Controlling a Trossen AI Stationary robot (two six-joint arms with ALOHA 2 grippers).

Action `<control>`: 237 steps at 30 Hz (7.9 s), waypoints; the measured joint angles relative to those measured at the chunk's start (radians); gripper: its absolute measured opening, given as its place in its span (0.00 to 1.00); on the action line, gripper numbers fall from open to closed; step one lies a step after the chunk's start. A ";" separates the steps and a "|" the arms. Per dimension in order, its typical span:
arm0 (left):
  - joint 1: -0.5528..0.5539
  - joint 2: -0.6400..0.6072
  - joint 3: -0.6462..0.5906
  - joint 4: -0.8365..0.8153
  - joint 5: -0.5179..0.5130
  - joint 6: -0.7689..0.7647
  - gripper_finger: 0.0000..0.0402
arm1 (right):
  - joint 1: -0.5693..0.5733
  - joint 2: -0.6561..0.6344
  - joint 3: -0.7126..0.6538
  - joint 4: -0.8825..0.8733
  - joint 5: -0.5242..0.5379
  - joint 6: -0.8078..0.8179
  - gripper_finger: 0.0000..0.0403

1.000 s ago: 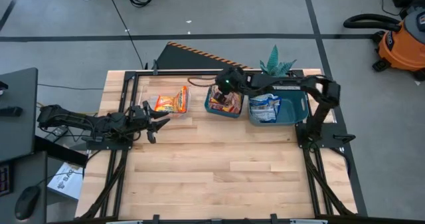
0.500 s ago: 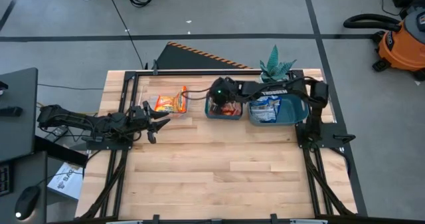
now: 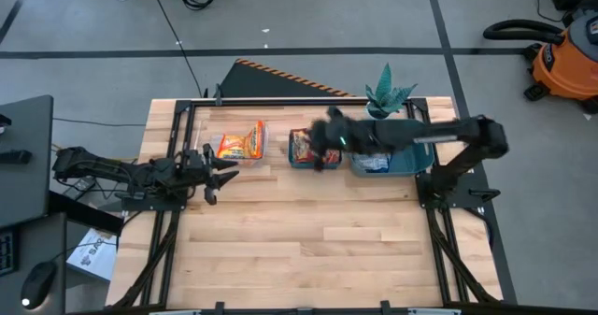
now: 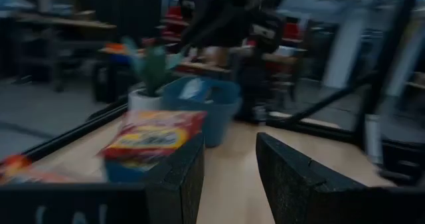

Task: Sort Maruchan noodles
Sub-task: Return to Home Position

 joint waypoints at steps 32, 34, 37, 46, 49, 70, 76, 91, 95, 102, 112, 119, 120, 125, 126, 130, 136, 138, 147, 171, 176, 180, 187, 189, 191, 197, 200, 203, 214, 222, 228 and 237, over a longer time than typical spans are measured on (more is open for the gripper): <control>-0.076 0.000 0.000 0.053 -0.135 -0.030 0.35 | 0.127 -0.956 -1.211 0.875 -0.153 0.092 0.15; -0.076 0.000 0.000 0.025 -0.135 -0.064 0.35 | 0.128 -1.006 -1.242 0.905 -0.158 0.062 0.14; -0.076 0.000 0.000 -0.014 -0.135 -0.082 0.35 | 0.128 -1.083 -1.277 0.904 -0.163 0.024 0.14; -0.075 0.000 0.000 -0.019 -0.134 -0.059 0.35 | 0.129 -1.203 -1.286 0.777 -0.235 -0.020 0.14; -0.075 0.000 0.000 -0.020 -0.134 -0.057 0.35 | 0.129 -1.219 -1.286 0.777 -0.238 -0.042 0.14; -0.075 0.000 0.000 -0.020 -0.134 -0.056 0.35 | 0.129 -1.516 -1.286 0.507 -0.221 -0.115 0.14; -0.075 0.000 0.000 -0.020 -0.134 -0.055 0.35 | 0.129 -1.510 -1.286 0.513 -0.221 -0.084 0.14; -0.075 0.000 0.000 -0.020 -0.134 -0.055 0.35 | 0.129 -1.510 -1.286 0.513 -0.222 -0.084 0.14; -0.075 0.000 0.000 -0.020 -0.134 -0.055 0.35 | 0.129 -1.510 -1.286 0.513 -0.222 -0.084 0.14; -0.075 0.000 0.000 -0.020 -0.134 -0.055 0.35 | 0.129 -1.510 -1.286 0.513 -0.222 -0.083 0.14; -0.075 0.000 0.000 -0.020 -0.134 -0.056 0.35 | 0.129 -1.510 -1.286 0.513 -0.222 -0.083 0.14; -0.075 0.000 0.000 -0.021 -0.134 -0.056 0.35 | 0.129 -1.510 -1.286 0.513 -0.222 -0.083 0.14; -0.075 0.000 0.000 -0.021 -0.134 -0.056 0.35 | 0.129 -1.510 -1.286 0.513 -0.222 -0.083 0.14; -0.075 0.000 0.000 -0.020 -0.134 -0.056 0.35 | 0.129 -1.510 -1.286 0.513 -0.222 -0.083 0.14; -0.075 0.000 0.000 -0.021 -0.134 -0.056 0.35 | 0.129 -1.510 -1.286 0.513 -0.222 -0.083 0.14; -0.075 0.000 0.000 -0.020 -0.134 -0.056 0.35 | 0.129 -1.510 -1.286 0.513 -0.222 -0.083 0.14; -0.075 0.000 0.000 -0.020 -0.134 -0.056 0.35 | 0.129 -1.510 -1.286 0.513 -0.222 -0.083 0.14; -0.075 0.000 0.000 -0.020 -0.134 -0.056 0.35 | 0.129 -1.510 -1.286 0.513 -0.222 -0.083 0.14; -0.075 0.000 0.000 -0.021 -0.134 -0.056 0.35 | 0.129 -1.510 -1.286 0.513 -0.223 -0.083 0.14; -0.075 0.000 0.000 -0.020 -0.134 -0.056 0.35 | 0.129 -1.510 -1.286 0.513 -0.223 -0.083 0.14; -0.075 0.000 0.000 -0.020 -0.134 -0.055 0.35 | 0.129 -1.510 -1.286 0.513 -0.223 -0.083 0.14; -0.075 0.000 0.000 -0.021 -0.134 -0.056 0.35 | 0.129 -1.510 -1.286 0.513 -0.223 -0.083 0.14; -0.075 0.000 0.000 -0.021 -0.134 -0.055 0.35 | 0.129 -1.510 -1.286 0.513 -0.223 -0.083 0.14; -0.075 0.000 0.000 -0.020 -0.134 -0.056 0.35 | 0.129 -1.510 -1.286 0.513 -0.223 -0.083 0.14; -0.075 0.000 0.000 -0.021 -0.134 -0.056 0.35 | 0.129 -1.510 -1.286 0.513 -0.223 -0.083 0.14; -0.075 0.000 0.000 -0.021 -0.134 -0.056 0.35 | 0.129 -1.510 -1.286 0.513 -0.223 -0.083 0.14; -0.075 0.000 0.000 -0.021 -0.134 -0.056 0.35 | 0.129 -1.510 -1.286 0.513 -0.223 -0.083 0.14; -0.075 0.000 0.000 -0.021 -0.134 -0.056 0.35 | 0.129 -1.510 -1.286 0.513 -0.223 -0.083 0.14; -0.075 0.000 0.000 -0.021 -0.134 -0.056 0.35 | 0.129 -1.510 -1.286 0.513 -0.223 -0.083 0.14; -0.075 0.000 0.000 -0.020 -0.134 -0.056 0.35 | 0.129 -1.510 -1.286 0.513 -0.223 -0.083 0.14; -0.075 0.000 0.000 -0.021 -0.134 -0.056 0.35 | 0.129 -1.510 -1.286 0.513 -0.223 -0.083 0.14; -0.075 0.000 0.000 -0.021 -0.134 -0.056 0.35 | 0.129 -1.510 -1.286 0.513 -0.223 -0.083 0.14</control>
